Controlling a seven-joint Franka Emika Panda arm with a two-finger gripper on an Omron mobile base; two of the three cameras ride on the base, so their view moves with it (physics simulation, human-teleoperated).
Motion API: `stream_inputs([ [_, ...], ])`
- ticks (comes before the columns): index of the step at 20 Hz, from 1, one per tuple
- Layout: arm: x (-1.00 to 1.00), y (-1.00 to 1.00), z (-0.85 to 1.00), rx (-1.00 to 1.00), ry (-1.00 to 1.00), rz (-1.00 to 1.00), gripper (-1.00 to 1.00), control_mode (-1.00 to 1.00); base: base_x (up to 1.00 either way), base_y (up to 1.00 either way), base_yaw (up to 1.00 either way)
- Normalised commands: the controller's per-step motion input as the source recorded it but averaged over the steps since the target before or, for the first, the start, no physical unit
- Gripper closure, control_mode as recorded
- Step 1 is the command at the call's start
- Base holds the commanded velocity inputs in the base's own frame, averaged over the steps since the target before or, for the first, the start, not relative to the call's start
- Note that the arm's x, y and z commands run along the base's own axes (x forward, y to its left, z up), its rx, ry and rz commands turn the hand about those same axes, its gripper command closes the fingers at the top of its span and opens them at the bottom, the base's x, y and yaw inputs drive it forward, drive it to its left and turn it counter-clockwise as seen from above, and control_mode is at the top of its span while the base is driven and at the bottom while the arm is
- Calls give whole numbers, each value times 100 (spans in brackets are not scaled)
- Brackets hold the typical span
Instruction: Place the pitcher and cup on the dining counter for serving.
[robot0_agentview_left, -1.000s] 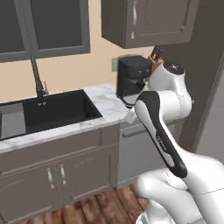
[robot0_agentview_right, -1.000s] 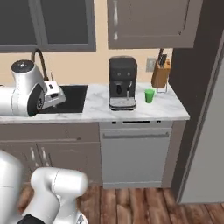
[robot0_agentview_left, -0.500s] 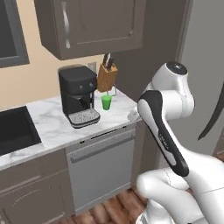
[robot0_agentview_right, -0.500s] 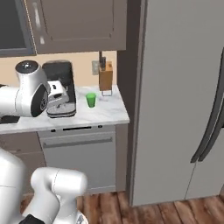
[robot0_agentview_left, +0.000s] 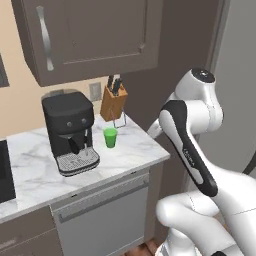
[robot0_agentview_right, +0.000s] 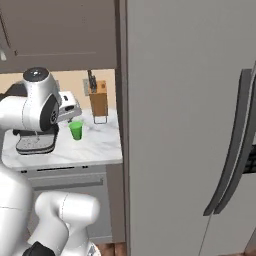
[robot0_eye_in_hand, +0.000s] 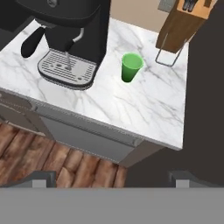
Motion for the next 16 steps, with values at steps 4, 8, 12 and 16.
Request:
stream_inputs([
  [4, 0, 0, 0, 0, 0, 0, -100, 100, 34, -1, 22],
  [8, 0, 0, 0, 0, 0, 0, -100, 100, 35, -11, 21],
  [12, 0, 0, 0, 0, 0, 0, -100, 100, 22, -53, 12],
  [16, 0, 0, 0, 0, 0, 0, -100, 100, 29, -42, 6],
])
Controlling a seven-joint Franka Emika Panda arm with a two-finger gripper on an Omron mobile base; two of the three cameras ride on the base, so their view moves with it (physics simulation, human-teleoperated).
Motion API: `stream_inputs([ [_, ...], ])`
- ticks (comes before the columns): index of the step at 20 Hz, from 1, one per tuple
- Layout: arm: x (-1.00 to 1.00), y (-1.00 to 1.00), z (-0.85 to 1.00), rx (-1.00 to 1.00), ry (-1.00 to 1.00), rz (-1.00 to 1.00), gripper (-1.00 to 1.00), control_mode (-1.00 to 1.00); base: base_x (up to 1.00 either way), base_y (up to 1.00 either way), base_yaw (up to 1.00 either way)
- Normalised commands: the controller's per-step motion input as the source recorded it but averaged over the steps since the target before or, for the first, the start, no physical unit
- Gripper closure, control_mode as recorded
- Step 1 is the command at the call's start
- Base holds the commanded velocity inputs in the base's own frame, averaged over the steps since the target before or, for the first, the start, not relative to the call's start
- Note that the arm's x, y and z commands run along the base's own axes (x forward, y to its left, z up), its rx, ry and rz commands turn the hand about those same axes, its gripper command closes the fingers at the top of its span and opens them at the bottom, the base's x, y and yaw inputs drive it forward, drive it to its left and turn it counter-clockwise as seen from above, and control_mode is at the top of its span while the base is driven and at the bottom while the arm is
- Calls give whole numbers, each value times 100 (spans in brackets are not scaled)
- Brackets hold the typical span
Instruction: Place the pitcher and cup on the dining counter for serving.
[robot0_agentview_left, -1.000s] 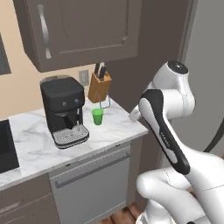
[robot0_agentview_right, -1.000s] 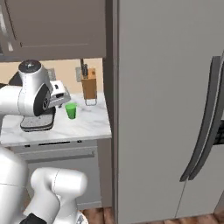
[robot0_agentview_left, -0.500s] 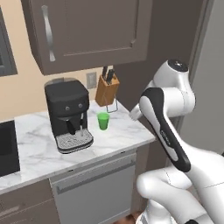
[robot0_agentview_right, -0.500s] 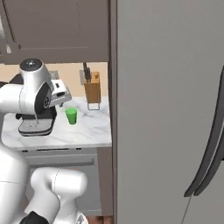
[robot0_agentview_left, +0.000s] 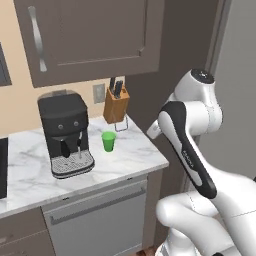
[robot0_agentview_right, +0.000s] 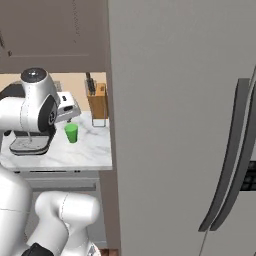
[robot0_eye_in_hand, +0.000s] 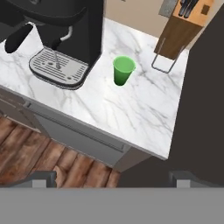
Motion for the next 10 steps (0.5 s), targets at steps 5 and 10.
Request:
stream_inputs([
  [5, 0, 0, 0, 0, 0, 0, -100, 100, 26, -16, 4],
  [10, 0, 0, 0, 0, 0, 0, -100, 100, 37, 0, 11],
])
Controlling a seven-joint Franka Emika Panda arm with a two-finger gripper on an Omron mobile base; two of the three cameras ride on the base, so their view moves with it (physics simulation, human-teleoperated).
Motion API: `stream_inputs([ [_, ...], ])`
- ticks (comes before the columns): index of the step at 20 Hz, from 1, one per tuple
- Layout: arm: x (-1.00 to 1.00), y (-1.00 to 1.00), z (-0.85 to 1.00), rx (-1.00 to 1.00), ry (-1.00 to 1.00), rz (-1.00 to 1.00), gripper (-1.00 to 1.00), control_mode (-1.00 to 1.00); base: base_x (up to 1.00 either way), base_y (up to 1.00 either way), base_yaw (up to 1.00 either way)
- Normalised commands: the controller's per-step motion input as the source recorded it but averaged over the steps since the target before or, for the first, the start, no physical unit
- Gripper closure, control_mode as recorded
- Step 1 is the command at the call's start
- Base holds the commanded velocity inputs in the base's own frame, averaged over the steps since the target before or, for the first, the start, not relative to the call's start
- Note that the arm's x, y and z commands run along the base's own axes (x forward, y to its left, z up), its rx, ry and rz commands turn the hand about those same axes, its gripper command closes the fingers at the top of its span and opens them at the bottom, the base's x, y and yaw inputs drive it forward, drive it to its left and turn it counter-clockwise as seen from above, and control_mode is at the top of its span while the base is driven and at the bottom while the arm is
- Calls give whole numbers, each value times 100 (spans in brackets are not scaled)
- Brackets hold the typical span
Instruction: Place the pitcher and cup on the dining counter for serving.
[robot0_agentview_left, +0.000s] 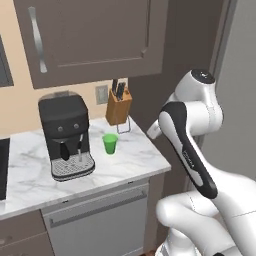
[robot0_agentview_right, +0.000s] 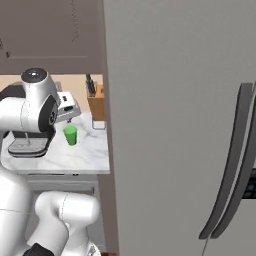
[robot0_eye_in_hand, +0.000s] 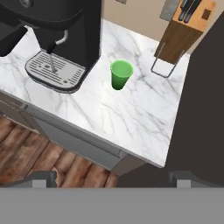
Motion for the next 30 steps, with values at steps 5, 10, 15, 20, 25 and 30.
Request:
stream_inputs([
  [5, 0, 0, 0, 0, 0, 0, -100, 100, 36, 0, 11],
  [10, 0, 0, 0, 0, 0, 0, -100, 100, 26, -12, 17],
  [15, 0, 0, 0, 0, 0, 0, -100, 100, 11, -7, 12],
  [20, 37, 2, -5, 0, 1, -3, -100, -100, 0, 0, 0],
  [25, 83, 6, -24, 0, 11, -13, -100, -100, 0, 0, 0],
  [30, 61, 0, -41, 15, 16, -16, -100, -100, 0, 0, 0],
])
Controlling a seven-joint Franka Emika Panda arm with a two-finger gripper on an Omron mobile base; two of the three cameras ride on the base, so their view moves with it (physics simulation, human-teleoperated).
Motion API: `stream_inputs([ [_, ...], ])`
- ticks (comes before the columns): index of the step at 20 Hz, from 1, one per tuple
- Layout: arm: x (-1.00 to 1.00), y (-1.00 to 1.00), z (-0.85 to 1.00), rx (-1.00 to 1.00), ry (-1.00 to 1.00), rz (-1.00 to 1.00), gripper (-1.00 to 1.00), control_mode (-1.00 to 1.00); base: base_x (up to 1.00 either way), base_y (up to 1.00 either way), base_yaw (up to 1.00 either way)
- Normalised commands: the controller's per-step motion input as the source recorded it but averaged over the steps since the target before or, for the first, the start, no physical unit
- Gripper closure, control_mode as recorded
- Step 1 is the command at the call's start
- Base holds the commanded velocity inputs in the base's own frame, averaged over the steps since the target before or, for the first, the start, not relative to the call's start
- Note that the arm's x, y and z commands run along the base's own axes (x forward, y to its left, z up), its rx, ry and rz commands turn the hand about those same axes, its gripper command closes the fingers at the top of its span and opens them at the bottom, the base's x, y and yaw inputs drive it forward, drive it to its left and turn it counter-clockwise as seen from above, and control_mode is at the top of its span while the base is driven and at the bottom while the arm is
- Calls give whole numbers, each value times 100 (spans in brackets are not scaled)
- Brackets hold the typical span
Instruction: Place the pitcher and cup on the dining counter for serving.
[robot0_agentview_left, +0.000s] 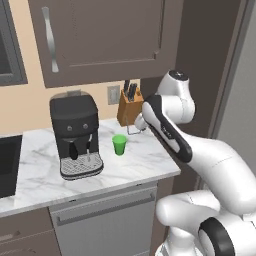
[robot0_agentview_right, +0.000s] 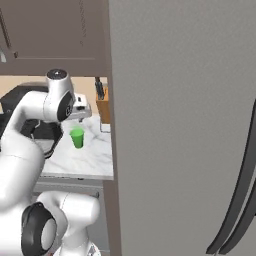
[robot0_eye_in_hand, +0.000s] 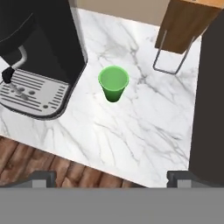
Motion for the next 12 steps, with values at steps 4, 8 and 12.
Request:
stream_inputs([
  [4, 37, 2, -45, 21, 12, -9, -100, -100, 0, 0, 0],
  [8, 36, 12, -27, 1, 8, -1, -100, -100, 0, 0, 0],
  [12, 52, 14, -30, -1, 5, -6, -100, -100, 0, 0, 0],
])
